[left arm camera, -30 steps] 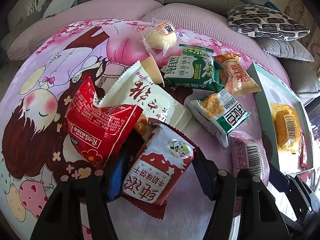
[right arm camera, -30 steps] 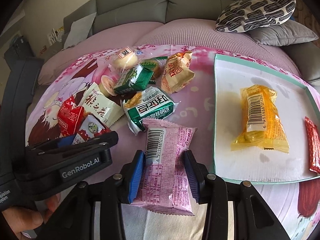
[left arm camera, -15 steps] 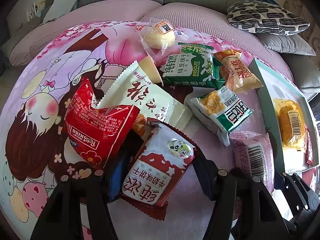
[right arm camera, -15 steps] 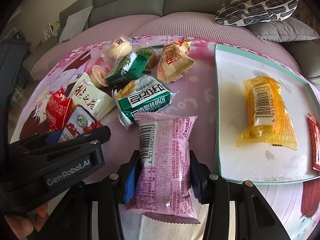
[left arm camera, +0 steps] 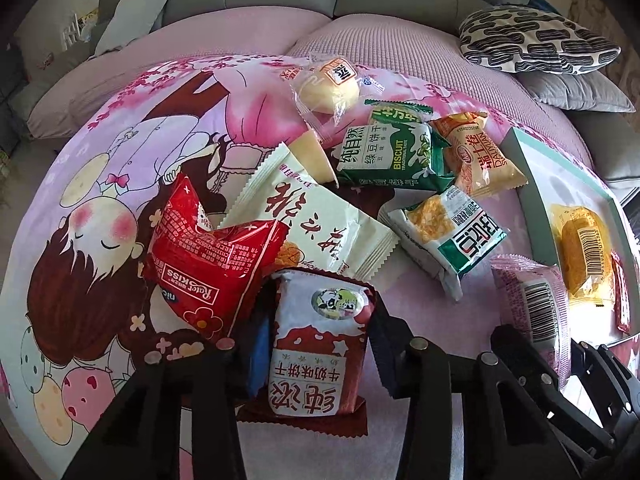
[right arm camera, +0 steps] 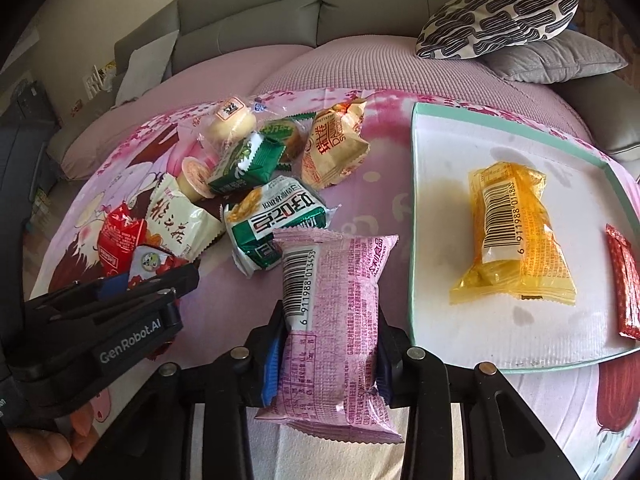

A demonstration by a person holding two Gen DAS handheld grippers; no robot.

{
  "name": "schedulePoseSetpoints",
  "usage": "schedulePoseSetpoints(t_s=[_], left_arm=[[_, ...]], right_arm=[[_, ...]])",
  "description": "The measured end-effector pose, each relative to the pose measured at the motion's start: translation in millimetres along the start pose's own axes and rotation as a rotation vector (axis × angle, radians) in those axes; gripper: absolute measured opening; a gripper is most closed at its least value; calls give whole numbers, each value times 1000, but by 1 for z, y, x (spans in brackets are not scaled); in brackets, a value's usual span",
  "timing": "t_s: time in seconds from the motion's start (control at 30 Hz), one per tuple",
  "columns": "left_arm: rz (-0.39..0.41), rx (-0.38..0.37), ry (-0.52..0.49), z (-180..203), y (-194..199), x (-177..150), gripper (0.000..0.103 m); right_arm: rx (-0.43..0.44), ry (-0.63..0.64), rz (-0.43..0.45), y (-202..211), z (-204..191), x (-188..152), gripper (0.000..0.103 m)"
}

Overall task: Organize snacks
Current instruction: 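Grasp the red-and-white milk biscuit packet with the left tool while the right tool holds the pink packet, then release the pink packet in the tray with the right tool while the left tool releases its packet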

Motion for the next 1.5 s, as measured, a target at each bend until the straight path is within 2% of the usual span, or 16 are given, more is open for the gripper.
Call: schedulePoseSetpoints(t_s=[0.33, 0.5, 0.8, 0.97, 1.2, 1.33, 1.5], left_arm=[[91, -20, -6, 5, 34, 5, 43], [131, -26, -10, 7, 49, 8, 43], [153, -29, -13, 10, 58, 9, 43], [162, -25, -33, 20, 63, 16, 43], [192, -48, -114, 62, 79, 41, 43], [210, -88, -177, 102, 87, 59, 43], [189, -141, -270, 158, 83, 72, 43]], right_arm=[[25, -20, 100, 33, 4, 8, 39], [31, -22, 114, 38, 4, 10, 39], [28, -31, 130, 44, 12, 11, 39], [4, -64, 174, 56, 33, 18, 39], [-74, -163, 225, 70, 94, 29, 39], [-100, -213, 224, 69, 126, 34, 39], [-119, -256, 212, 65, 154, 35, 39]])
Point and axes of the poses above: each gripper's, at about its wrist camera, not at the fingertips, and y roughly against the way its jaws point, z to its right, x to its top, the point moved 6 cm from there along -y, roughly the way its jaws point, and after that the axes turned 12 degrees about -z, right-handed, at the moved point
